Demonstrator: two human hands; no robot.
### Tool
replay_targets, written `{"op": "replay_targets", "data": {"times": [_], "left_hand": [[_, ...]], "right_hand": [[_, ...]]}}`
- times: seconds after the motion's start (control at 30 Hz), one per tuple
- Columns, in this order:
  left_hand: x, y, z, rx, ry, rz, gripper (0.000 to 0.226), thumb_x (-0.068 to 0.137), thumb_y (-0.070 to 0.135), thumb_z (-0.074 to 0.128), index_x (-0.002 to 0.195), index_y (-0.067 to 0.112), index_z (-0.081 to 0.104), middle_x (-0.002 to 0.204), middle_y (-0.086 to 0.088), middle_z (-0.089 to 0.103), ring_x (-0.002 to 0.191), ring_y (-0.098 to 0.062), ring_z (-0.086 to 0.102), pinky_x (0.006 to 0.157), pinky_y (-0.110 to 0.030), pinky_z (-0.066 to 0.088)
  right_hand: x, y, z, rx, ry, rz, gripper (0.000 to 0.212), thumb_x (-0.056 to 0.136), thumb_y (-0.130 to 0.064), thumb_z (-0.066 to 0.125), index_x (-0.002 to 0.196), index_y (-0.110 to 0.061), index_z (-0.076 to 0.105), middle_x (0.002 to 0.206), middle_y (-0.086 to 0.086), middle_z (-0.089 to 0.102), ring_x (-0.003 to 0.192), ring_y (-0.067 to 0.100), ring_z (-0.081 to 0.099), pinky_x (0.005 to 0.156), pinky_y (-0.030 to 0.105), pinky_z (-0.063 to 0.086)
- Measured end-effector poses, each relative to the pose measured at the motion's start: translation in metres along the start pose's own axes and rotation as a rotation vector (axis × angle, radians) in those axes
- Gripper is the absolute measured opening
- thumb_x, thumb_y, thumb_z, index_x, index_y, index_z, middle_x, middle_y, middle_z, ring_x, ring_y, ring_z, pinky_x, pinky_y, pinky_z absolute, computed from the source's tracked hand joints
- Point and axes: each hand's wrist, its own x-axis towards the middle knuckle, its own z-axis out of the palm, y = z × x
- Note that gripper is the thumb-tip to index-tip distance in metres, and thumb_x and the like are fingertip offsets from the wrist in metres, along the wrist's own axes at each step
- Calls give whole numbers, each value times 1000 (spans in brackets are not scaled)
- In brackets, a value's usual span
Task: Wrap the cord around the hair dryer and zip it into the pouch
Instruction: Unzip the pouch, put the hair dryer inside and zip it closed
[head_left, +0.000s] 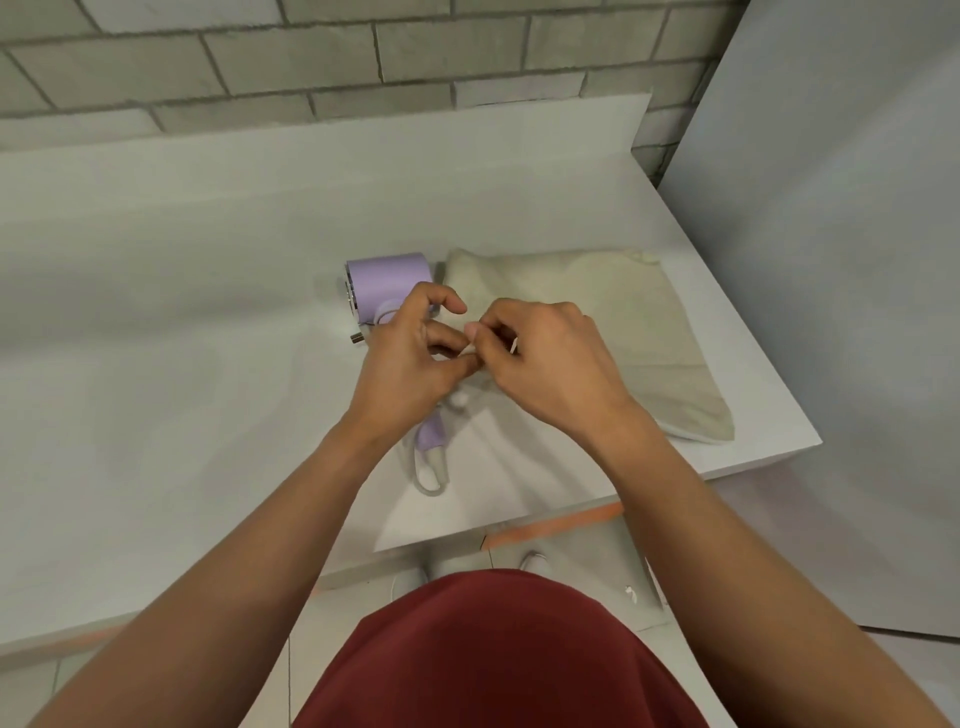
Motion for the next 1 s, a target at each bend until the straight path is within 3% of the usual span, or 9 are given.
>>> {"op": "replay_targets", "data": {"times": [0.17, 0.27, 0.33, 0.4, 0.53, 0.6, 0.7, 0.83, 1.0], "left_hand": [[2, -2, 2, 78, -49, 44, 32, 78, -4, 77, 96, 21, 67, 72, 19, 75, 72, 3, 71, 70, -8, 47], [4, -3, 2, 134, -59, 87, 35, 79, -4, 75, 100, 24, 78, 81, 24, 73, 76, 9, 70, 72, -5, 47], [5, -3, 3, 202, -36, 143, 30, 81, -2, 74, 100, 19, 82, 83, 31, 69, 78, 16, 66, 72, -2, 44], [6, -4, 4, 220, -29, 171, 26, 83, 0, 75, 99, 18, 83, 86, 25, 72, 79, 18, 65, 73, -1, 44], [16, -8, -2, 201, -52, 233, 25, 81, 3, 77, 97, 22, 83, 89, 18, 70, 83, 1, 68, 73, -13, 52], [21, -10, -6, 248, -111, 254, 22, 80, 7, 82, 97, 22, 84, 89, 16, 66, 81, -1, 65, 71, -13, 50], [24, -8, -10, 276, -147, 328, 18, 84, 12, 84, 99, 21, 83, 88, 16, 68, 80, -7, 66, 70, -14, 47], [29, -9, -20, 158, -93, 256, 20, 85, 8, 83, 102, 19, 83, 88, 10, 72, 73, -12, 68, 69, -24, 56], [28, -2, -14, 106, -217, 90, 7, 88, 24, 81, 91, 17, 82, 86, 8, 70, 75, -12, 72, 65, -30, 62]], "right_hand": [[-5, -4, -8, -43, -48, 42, 19, 95, -31, 61, 91, -20, 76, 82, -1, 76, 85, 26, 67, 77, 36, 52], [-6, 0, -13, -14, -64, 47, 15, 95, -28, 64, 92, -22, 78, 87, -3, 77, 88, 24, 69, 77, 34, 53], [-7, 2, -13, -47, -71, 25, 16, 96, -30, 63, 94, -21, 76, 86, -1, 77, 88, 27, 69, 79, 38, 55], [-8, 7, -10, -130, -80, -9, 19, 100, -32, 56, 96, -20, 71, 83, 2, 73, 83, 32, 65, 78, 41, 53], [-10, 20, -5, -262, -191, -58, 22, 107, -36, 38, 90, -24, 44, 77, 0, 53, 73, 35, 51, 69, 38, 39], [-10, 25, -4, -167, -206, -69, 21, 106, -34, 42, 88, -23, 44, 69, -4, 49, 68, 31, 49, 65, 35, 32], [-8, 33, -2, -30, -112, -33, 21, 102, -31, 48, 86, -18, 54, 61, -9, 48, 66, 30, 53, 60, 38, 40], [-6, 52, -6, 40, -89, 73, 18, 99, -28, 50, 85, -22, 58, 63, -6, 54, 67, 27, 54, 62, 36, 43], [-8, 61, -5, 96, -110, 72, 17, 100, -26, 50, 86, -22, 59, 65, -7, 57, 67, 24, 56, 63, 37, 45]]}}
